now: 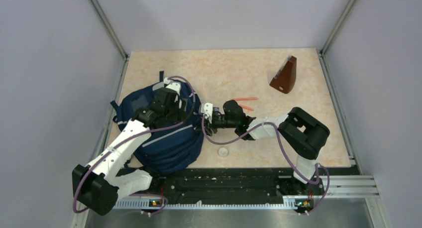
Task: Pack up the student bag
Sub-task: Unzip the student bag at the center of the board.
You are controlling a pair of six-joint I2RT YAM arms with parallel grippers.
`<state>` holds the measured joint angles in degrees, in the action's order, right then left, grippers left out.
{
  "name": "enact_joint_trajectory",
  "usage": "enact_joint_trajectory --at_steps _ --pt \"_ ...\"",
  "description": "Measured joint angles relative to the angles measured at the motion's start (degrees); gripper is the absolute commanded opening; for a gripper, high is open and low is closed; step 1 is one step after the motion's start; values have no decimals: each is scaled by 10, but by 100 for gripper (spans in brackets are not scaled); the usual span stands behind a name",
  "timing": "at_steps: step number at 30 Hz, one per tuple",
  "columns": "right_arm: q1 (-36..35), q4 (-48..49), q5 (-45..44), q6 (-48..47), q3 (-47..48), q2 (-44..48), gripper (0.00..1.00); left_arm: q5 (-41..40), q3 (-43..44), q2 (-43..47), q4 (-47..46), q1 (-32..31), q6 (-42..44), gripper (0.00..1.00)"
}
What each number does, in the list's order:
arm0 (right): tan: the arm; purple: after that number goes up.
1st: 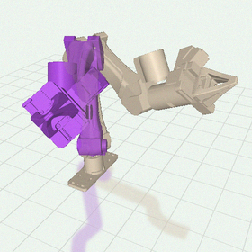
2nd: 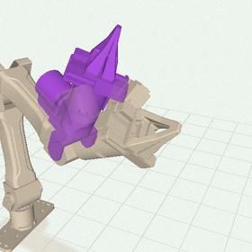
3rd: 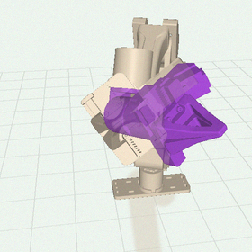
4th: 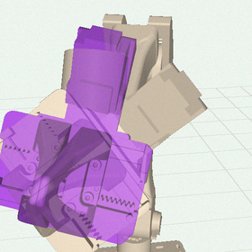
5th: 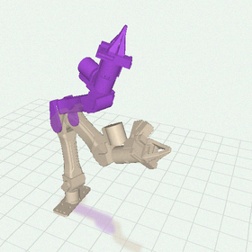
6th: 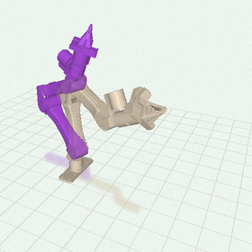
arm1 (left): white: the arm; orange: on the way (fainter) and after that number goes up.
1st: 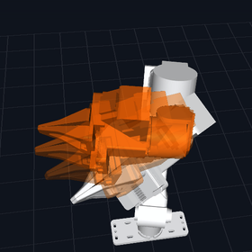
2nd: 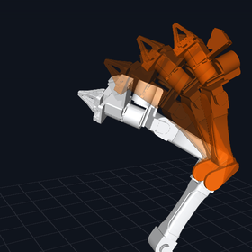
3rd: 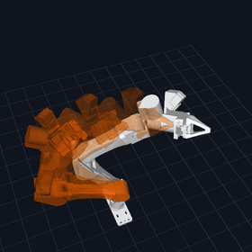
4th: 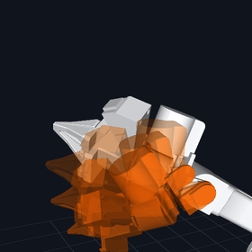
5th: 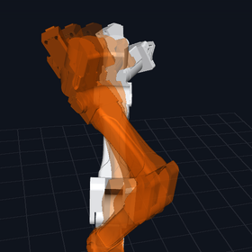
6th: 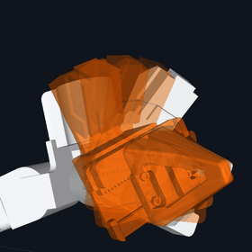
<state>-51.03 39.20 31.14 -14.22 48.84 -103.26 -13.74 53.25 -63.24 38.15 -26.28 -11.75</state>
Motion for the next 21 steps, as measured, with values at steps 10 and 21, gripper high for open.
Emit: enact_joint_trajectory --at_steps 10,21 --pt "-6 -20 6 2 0 0 21 5 0 0 0 0 0 81" --pt "-22 -56 -23 1 12 -4 0 12 0 0 0 0 3 81"
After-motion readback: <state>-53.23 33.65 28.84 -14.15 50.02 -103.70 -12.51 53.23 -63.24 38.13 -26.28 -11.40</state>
